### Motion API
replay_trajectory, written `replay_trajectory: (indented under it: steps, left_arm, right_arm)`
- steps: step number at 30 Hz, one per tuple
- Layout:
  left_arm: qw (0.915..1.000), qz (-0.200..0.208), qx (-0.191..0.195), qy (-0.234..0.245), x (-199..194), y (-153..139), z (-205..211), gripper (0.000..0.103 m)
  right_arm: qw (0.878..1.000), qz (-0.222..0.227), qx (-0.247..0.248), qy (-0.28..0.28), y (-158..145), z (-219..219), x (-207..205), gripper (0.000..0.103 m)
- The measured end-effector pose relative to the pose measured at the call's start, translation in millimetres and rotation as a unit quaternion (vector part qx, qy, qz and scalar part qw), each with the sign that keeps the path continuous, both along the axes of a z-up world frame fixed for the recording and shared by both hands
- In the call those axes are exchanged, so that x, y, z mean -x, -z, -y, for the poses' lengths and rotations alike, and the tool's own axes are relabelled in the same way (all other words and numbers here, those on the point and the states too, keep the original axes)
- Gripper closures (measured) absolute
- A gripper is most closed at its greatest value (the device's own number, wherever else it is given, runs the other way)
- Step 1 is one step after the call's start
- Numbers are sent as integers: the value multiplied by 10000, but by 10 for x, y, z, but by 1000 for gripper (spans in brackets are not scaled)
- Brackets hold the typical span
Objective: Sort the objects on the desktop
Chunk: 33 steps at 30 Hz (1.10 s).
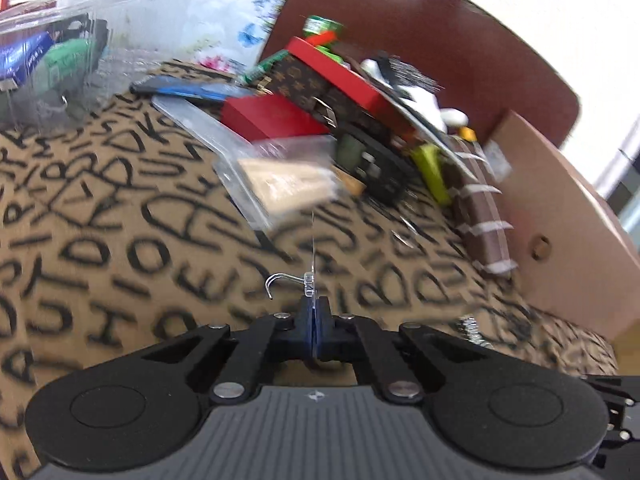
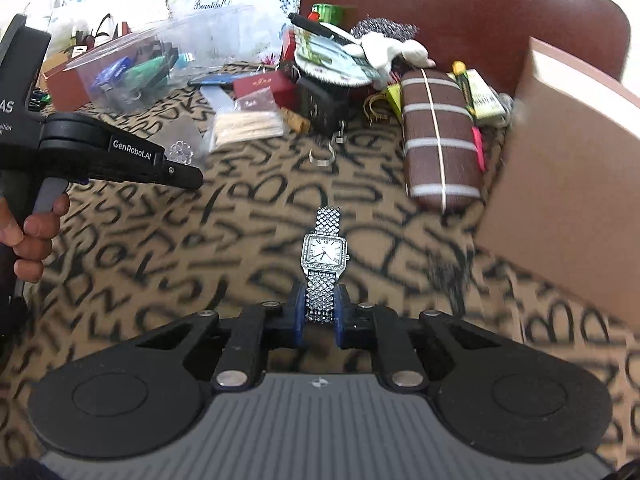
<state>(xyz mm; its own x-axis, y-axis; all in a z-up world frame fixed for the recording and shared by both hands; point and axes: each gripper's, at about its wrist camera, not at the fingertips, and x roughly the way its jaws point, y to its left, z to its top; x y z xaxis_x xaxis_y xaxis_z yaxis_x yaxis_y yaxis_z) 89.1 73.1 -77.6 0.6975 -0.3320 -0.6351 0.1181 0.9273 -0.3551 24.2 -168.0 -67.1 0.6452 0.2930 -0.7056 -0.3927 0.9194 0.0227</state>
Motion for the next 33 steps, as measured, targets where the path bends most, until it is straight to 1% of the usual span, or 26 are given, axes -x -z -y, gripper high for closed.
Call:
replay_trajectory:
  steps: [2, 5, 6, 8, 9, 11, 12, 13, 14, 15, 16, 19, 21, 23, 25, 27, 31, 32, 33]
  left_arm:
    - [9998, 31, 86, 197, 174, -39, 41, 103]
    - [9985, 129, 47, 539, 433, -93, 135, 103]
    - [9981, 146, -7, 596, 491, -99, 169, 103]
    - [9983, 145, -146, 552, 523, -80, 227, 103]
    - [9985, 108, -214, 500, 513, -63, 250, 100]
    - [9990, 44, -222, 386, 489, -42, 260, 91]
    - [9991, 43, -199, 364, 475, -39, 266, 82]
    - [9992, 52, -200, 341, 456, -39, 270, 74]
    - [9993, 69, -230, 297, 443, -42, 275, 71]
    - [9993, 103, -268, 260, 442, -47, 280, 68]
    - [9992, 136, -302, 230, 440, -47, 284, 64]
    - [9995, 90, -302, 91, 400, -26, 265, 56]
    - [9997, 82, -235, 21, 384, -22, 242, 55]
    - [9998, 56, -170, -38, 374, -29, 222, 52]
    - [9999, 11, -108, -115, 365, -38, 199, 44]
    - [9997, -11, -4, -238, 365, -37, 169, 41]
    - [9981, -91, 267, -541, 330, -18, 79, 40]
    - [9975, -104, 335, -610, 317, -16, 57, 42]
    - [9971, -116, 376, -654, 297, -16, 45, 47]
  right_arm:
    - [10000, -74, -44, 23, -13, 63, 134, 90]
    - [9999, -134, -94, 13, -31, 150, 359, 90]
    - [9998, -150, -99, 10, -28, 171, 413, 90]
    - [9998, -141, -112, 6, -19, 202, 494, 90]
    - [9998, -122, -133, 26, -21, 210, 518, 89]
    - [9997, -126, -163, 88, -26, 221, 526, 86]
    - [9998, -116, -157, 98, -30, 216, 526, 86]
    - [9998, -104, -141, 107, -34, 212, 523, 80]
    - [9998, -86, -127, 121, -36, 208, 519, 64]
    - [9998, -53, -111, 145, -41, 200, 515, 57]
    - [9998, -19, -102, 155, -46, 197, 508, 55]
    - [9999, 5, -106, 124, -57, 169, 452, 55]
    - [9999, 32, -72, 105, -60, 145, 409, 55]
    - [10000, 38, -55, 73, -58, 126, 370, 55]
    - [10000, 47, -39, 66, -55, 104, 347, 55]
    - [10000, 51, -35, 61, -56, 96, 334, 55]
    - [9999, -25, -29, 93, -16, 96, 311, 55]
    - [9999, -35, -30, 97, -7, 97, 309, 55]
    - [9999, -29, -32, 99, -2, 96, 311, 55]
